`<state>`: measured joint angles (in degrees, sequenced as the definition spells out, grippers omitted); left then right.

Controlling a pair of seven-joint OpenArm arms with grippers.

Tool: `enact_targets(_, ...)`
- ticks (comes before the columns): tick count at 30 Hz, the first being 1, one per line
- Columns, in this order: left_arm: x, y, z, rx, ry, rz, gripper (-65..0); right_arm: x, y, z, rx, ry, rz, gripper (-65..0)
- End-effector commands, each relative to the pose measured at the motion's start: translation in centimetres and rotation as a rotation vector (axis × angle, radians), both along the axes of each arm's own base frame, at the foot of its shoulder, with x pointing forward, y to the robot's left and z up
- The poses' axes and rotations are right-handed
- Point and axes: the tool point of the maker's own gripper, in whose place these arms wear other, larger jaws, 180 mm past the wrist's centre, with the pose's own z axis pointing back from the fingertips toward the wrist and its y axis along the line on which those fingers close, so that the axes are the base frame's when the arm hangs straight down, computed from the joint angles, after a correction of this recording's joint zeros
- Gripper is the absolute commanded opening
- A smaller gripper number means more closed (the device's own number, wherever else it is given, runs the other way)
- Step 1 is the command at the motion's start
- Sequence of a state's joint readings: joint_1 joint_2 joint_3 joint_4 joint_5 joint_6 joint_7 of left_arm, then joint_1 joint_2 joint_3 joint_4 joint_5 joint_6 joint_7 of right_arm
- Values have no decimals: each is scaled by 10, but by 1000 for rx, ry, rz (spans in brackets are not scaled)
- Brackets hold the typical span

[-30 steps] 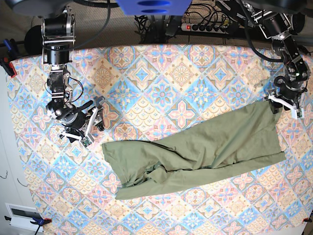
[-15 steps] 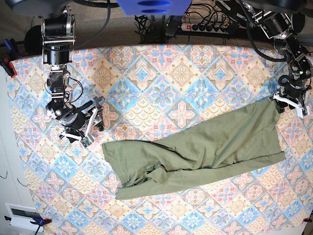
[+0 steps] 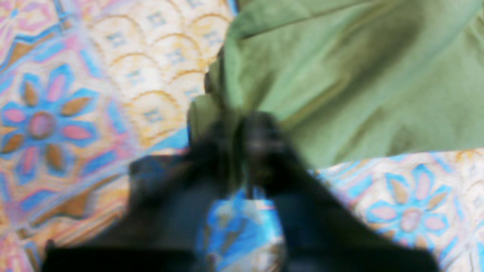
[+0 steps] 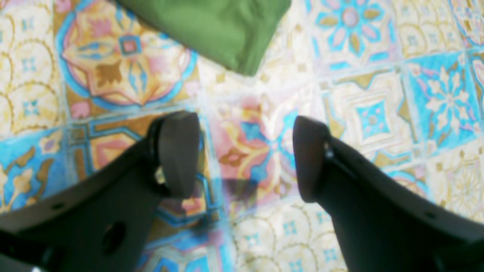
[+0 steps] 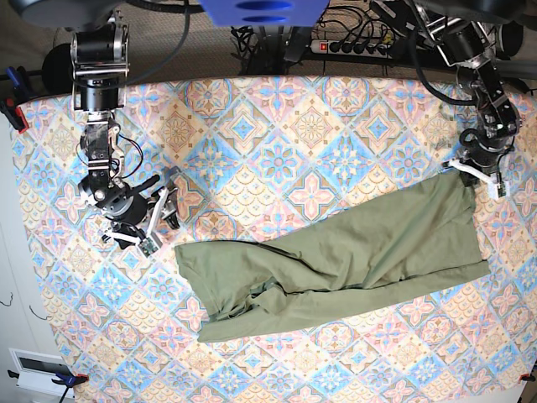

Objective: Layout the t-shirt on the table in an organized manner, then fold the t-shirt properly
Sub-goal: 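Drag the strip's end with the left gripper away from the right gripper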

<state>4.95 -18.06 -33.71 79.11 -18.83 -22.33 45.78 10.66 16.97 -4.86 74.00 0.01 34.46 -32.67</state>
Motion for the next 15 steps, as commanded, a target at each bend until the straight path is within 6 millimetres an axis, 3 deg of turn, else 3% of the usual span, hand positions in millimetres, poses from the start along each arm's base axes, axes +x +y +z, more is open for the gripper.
enact_targets(1,16,-3,28,7,-77,-25,-650,14,-3,20,7,-62,-1,-272)
enact_targets(5,28,-59,83,-83,-177,-174,-650,17,-6,24,10,-74,-11,-272)
enact_targets(9,26,-111,136,-126,-268,-306,-650,17,-9,25,12,-78,-19,-272)
enact_targets(12,21,-146,169,-181,-366,-420,-650,19,-32,32,26,-98,-90,-272)
enact_targets(14,17,-157,188,-212,-440,-459,-650,20,-48,38,35,-116,-140,-272)
enact_targets(15,15,-149,193,-219,-465,-433,-650,21,-53,39,37,-120,-156,-272)
